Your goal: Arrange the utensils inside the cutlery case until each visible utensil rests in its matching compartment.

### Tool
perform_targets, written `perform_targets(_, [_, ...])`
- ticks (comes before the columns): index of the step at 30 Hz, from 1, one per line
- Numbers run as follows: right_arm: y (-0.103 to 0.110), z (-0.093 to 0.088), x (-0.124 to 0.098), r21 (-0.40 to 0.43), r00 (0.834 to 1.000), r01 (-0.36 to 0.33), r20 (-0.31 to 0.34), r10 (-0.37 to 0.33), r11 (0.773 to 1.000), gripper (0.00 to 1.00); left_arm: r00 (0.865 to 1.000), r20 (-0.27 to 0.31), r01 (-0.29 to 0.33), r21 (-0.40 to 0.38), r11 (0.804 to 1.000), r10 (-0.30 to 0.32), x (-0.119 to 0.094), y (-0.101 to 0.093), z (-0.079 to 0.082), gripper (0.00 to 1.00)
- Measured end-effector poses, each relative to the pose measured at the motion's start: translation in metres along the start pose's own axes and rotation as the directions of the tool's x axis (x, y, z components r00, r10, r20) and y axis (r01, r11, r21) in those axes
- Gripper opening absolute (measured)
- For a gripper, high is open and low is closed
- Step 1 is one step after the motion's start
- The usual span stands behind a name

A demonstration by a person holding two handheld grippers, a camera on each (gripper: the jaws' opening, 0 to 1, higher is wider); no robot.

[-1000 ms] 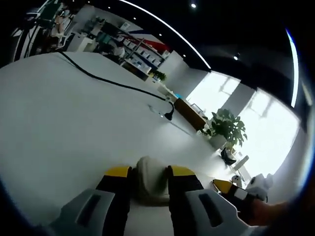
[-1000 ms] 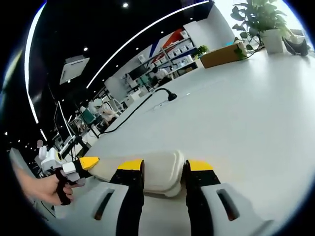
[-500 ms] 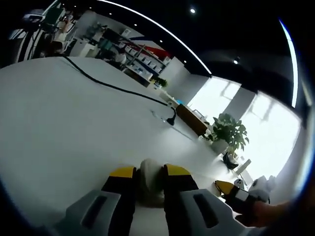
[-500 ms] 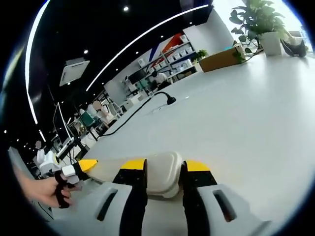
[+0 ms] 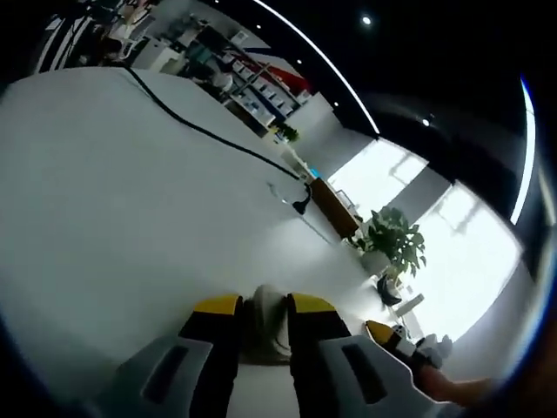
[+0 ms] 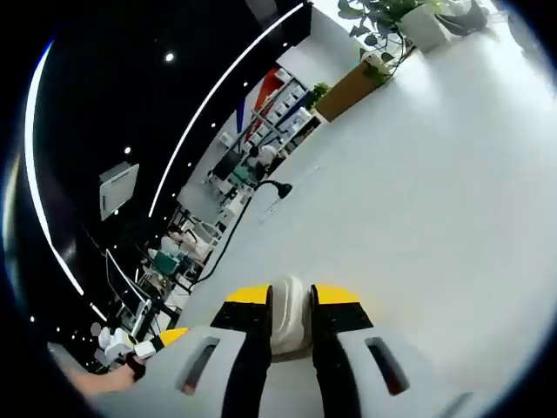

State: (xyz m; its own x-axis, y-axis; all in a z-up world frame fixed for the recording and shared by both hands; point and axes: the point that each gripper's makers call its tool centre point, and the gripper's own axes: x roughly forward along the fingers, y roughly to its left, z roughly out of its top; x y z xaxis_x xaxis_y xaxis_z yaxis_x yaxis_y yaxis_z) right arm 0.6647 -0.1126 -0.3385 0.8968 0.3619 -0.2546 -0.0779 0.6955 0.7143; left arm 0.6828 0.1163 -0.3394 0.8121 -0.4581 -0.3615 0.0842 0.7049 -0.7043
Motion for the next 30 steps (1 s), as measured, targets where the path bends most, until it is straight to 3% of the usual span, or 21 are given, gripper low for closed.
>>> perform_targets(2, [0.0,-0.001,-0.002,0.047,1.0,-0.01,-0.003,0.01,0.999,0.13,1.0,0.004,0.003,0.019,1.0,-0.003,-0.006,0.001,-0.002,0.22])
perform_targets(6, [0.002,-0.003,-0.003,0.005,1.0,-0.019,-0.015,0.02,1.0,0.13,1.0,0.002,0.005,0.03,1.0,-0.006,-0.008,0.003,-0.001,0.22])
perform_targets(8, [0.004,-0.002,-0.002,-0.145,1.0,-0.027,-0.016,0.025,0.989,0.13,1.0,0.018,0.021,0.027,0.999,-0.022,-0.009,0.002,-0.002,0.2])
perform_targets(9, [0.005,-0.002,-0.003,-0.164,1.0,-0.017,-0.014,0.015,0.986,0.12,0.999,0.027,0.028,0.082,0.996,-0.031,-0.01,0.002,-0.003,0.2])
perform_targets(11, [0.005,-0.001,-0.003,-0.111,1.0,-0.008,0.011,0.01,0.994,0.1,0.999,0.031,0.027,0.08,0.996,-0.03,-0.013,0.0,-0.003,0.16])
perform_targets(13, [0.006,0.001,-0.003,-0.105,1.0,-0.009,0.021,0.012,0.994,0.06,0.995,0.092,0.023,0.073,0.997,-0.03,-0.018,0.002,0.01,0.07])
perform_targets(14, [0.004,0.001,-0.003,-0.094,1.0,-0.005,0.02,0.007,0.996,0.06,0.999,0.045,0.028,0.051,0.998,-0.031,-0.015,0.003,0.004,0.07])
perform_targets(15, [0.005,0.001,-0.003,-0.123,1.0,-0.002,0.021,0.005,0.992,0.06,0.997,0.061,0.032,0.081,0.996,-0.037,-0.015,0.004,0.006,0.07])
perform_targets(18, [0.007,0.001,-0.003,-0.134,1.0,-0.005,0.011,0.006,0.991,0.06,0.998,0.059,0.024,0.072,0.997,-0.028,-0.017,0.001,0.003,0.08])
perform_targets(22, [0.008,-0.001,-0.004,-0.135,1.0,-0.006,0.01,0.007,0.991,0.07,0.996,0.088,-0.006,0.054,0.999,0.001,-0.024,0.0,-0.002,0.08])
perform_targets(30, [0.01,-0.002,-0.005,-0.107,1.0,0.006,0.011,-0.005,0.994,0.07,0.996,0.082,-0.029,0.074,0.997,0.023,-0.026,0.001,-0.003,0.1])
